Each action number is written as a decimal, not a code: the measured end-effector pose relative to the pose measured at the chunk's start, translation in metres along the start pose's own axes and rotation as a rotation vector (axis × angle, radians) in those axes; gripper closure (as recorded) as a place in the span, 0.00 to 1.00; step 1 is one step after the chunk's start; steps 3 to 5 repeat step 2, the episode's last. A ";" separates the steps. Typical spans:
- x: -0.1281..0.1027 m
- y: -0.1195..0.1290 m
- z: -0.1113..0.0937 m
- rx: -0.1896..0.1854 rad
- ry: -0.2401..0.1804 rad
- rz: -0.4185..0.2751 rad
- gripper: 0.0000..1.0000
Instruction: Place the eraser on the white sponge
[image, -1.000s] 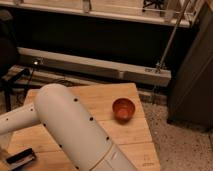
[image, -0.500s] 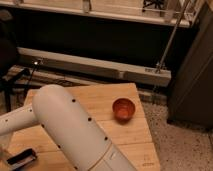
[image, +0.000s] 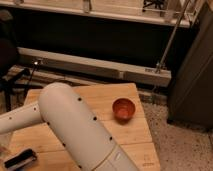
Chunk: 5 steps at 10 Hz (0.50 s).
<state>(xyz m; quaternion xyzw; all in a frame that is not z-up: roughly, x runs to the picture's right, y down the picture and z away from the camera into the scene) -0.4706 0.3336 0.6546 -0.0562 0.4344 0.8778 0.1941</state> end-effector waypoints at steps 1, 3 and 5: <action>0.007 0.001 -0.009 -0.014 0.080 -0.021 0.20; 0.008 0.004 -0.022 -0.036 0.152 -0.044 0.20; 0.008 0.004 -0.022 -0.036 0.152 -0.044 0.20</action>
